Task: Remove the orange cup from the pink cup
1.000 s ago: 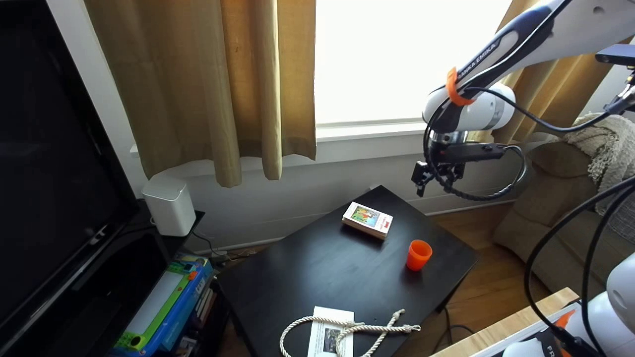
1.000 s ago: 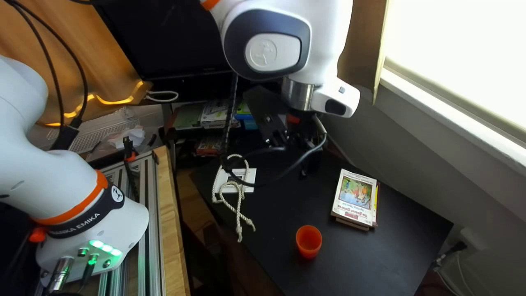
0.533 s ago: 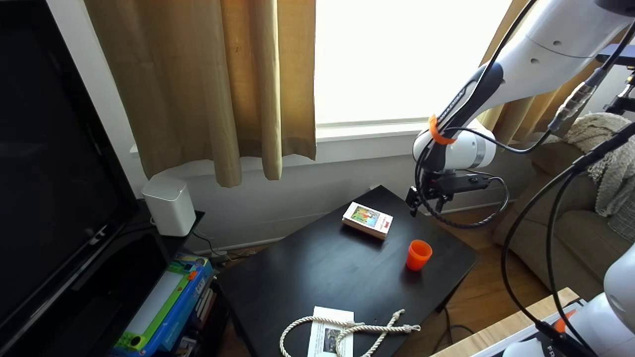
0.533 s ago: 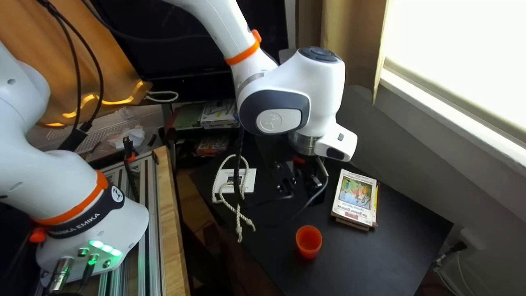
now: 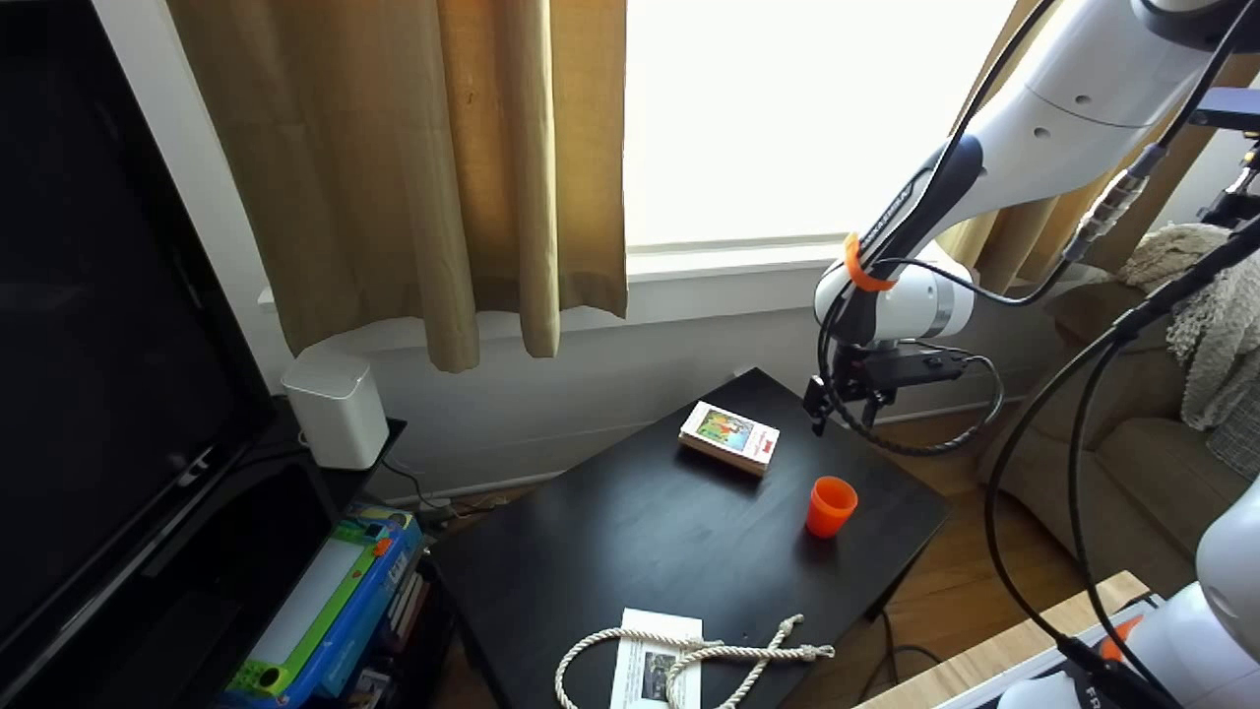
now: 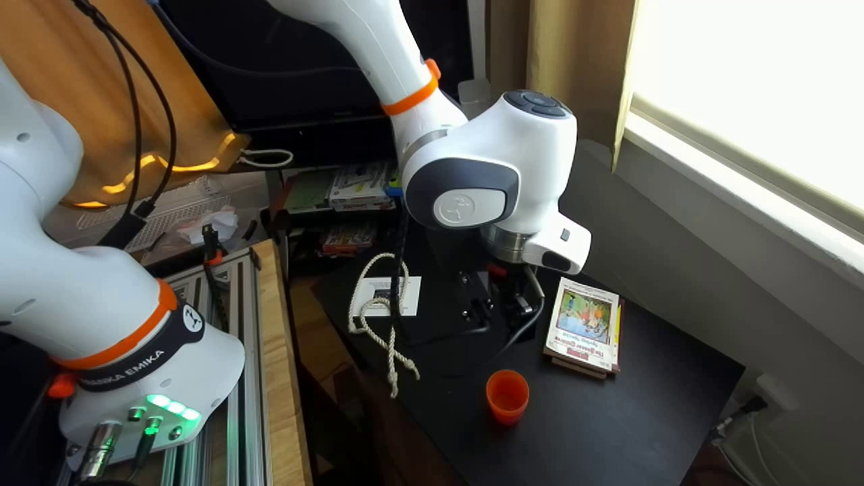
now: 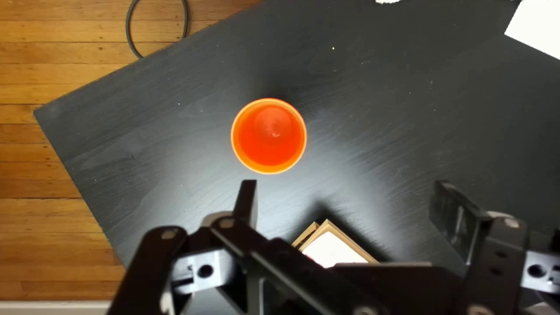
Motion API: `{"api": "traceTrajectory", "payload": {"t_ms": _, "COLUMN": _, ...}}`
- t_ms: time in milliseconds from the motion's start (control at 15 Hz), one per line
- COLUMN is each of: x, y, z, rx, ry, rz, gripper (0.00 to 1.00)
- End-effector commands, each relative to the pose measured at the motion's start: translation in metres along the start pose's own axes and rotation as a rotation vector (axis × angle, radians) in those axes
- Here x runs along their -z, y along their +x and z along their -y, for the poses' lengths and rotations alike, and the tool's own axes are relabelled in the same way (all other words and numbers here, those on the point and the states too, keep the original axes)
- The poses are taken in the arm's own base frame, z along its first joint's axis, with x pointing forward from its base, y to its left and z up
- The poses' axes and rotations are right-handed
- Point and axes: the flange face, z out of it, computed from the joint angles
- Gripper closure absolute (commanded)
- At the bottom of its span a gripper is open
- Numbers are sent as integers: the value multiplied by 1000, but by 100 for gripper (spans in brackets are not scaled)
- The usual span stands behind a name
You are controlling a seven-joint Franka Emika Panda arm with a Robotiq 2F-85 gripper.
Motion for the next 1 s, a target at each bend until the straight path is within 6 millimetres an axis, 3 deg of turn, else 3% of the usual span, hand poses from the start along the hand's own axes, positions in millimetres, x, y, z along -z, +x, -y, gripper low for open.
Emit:
{"api": "traceTrajectory", "payload": {"t_ms": 0, "x": -38, "y": 14, "z": 1, "rx": -7, "ry": 29, "rz": 75, "gripper": 0}}
{"api": "traceTrajectory", "payload": {"t_ms": 400, "x": -93, "y": 28, "z": 8, "rx": 11, "ry": 51, "rz": 139, "gripper": 0}}
{"api": "traceTrajectory", "payload": {"t_ms": 933, "x": -133, "y": 43, "z": 9, "rx": 12, "ry": 54, "rz": 170, "gripper": 0}}
